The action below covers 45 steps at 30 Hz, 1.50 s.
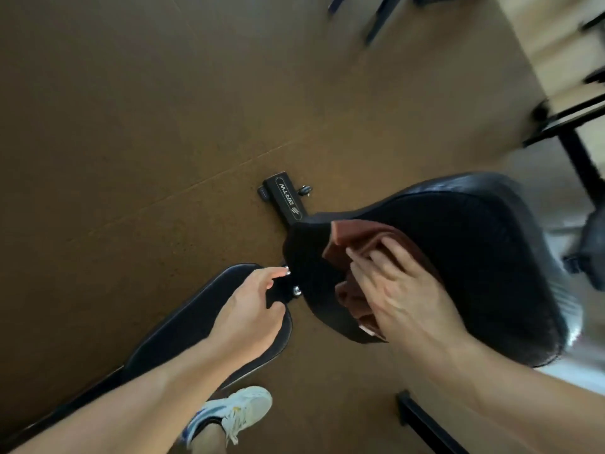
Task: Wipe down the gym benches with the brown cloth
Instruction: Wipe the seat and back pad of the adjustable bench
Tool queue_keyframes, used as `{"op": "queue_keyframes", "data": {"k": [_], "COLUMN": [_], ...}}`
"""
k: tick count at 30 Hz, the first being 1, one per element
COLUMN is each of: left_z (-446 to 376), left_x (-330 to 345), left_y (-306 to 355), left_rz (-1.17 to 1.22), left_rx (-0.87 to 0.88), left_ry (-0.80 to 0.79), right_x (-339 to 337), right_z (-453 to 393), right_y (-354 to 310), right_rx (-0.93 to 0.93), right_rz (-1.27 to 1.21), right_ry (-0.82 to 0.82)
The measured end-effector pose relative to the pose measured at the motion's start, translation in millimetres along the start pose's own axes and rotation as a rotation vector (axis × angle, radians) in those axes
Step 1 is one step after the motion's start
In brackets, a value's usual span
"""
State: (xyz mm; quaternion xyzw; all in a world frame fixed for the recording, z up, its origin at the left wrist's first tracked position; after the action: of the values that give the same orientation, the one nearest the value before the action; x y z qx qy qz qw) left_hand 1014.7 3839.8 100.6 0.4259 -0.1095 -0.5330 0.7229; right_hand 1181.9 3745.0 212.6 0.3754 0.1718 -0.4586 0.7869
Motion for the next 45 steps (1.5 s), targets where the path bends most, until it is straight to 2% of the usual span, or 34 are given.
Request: {"op": "queue_keyframes", "data": {"k": [1,3,6,8,10,12,14,17,18,20,22,24,27,32,36,38,41,43,45], "left_z": [4,7,5,0,-5,-7,-3,11,15,21,18,15,19,45,68,78,85,84,78], "left_x": [3,7,7,4,0,-4,-5,-2,-1,0,1,1,0,19,51,60,60,54,46], "left_y": [16,46,78,87,83,68,46,13,6,-1,-1,-4,-23,-77,-77,-60,-18,16,44], "left_rz": [0.038,0.104,0.149,0.149,0.147,0.136,0.082,0.021,0.035,0.077,0.093,0.114,0.132,0.159,0.184,0.160,0.112,0.113,0.105], "left_rx": [0.043,0.115,0.201,0.247,0.273,0.275,0.236,0.127,0.100,0.069,0.057,0.041,0.028,-0.061,-0.080,-0.052,0.068,0.182,0.278], "left_ry": [-0.008,-0.029,-0.007,0.025,0.051,0.087,0.104,0.090,0.089,0.114,0.146,0.189,0.255,0.290,0.203,0.147,0.107,0.108,0.124], "right_x": [-18,-39,-50,-36,-9,19,47,80,75,51,26,19,52,155,157,119,36,-14,-48], "right_z": [32,78,65,22,-30,-76,-94,-83,-86,-110,-141,-163,-169,-102,-51,-32,6,31,51], "right_y": [17,47,55,39,14,-10,-37,-67,-65,-50,-34,-31,-57,-116,-111,-85,-25,22,54], "right_rx": [0.070,0.207,0.224,0.153,0.099,0.054,-0.046,-0.283,-0.312,-0.299,-0.217,-0.137,-0.157,-0.423,-0.391,-0.308,-0.100,0.049,0.199], "right_rz": [-0.084,-0.167,-0.009,0.138,0.107,0.157,0.188,0.296,0.306,0.308,0.274,0.247,0.263,0.282,0.198,0.136,0.003,-0.053,0.020], "right_ry": [0.124,0.230,0.271,0.105,0.000,-0.042,-0.126,-0.351,-0.364,-0.271,-0.165,-0.152,-0.153,-0.301,-0.316,-0.232,-0.011,0.236,0.435]}}
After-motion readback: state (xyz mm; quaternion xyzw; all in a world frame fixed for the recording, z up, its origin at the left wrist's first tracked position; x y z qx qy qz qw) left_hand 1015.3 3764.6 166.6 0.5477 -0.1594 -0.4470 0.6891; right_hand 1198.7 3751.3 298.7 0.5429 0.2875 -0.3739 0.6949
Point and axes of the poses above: each hand's wrist, its own z-axis away from the middle knuckle, its own x-axis out of the palm, y = z × x, the point moved 4 cm from there along -z, towards the middle knuckle, and after that the axes turned 9 degrees about -z, right-handed, at the moved point
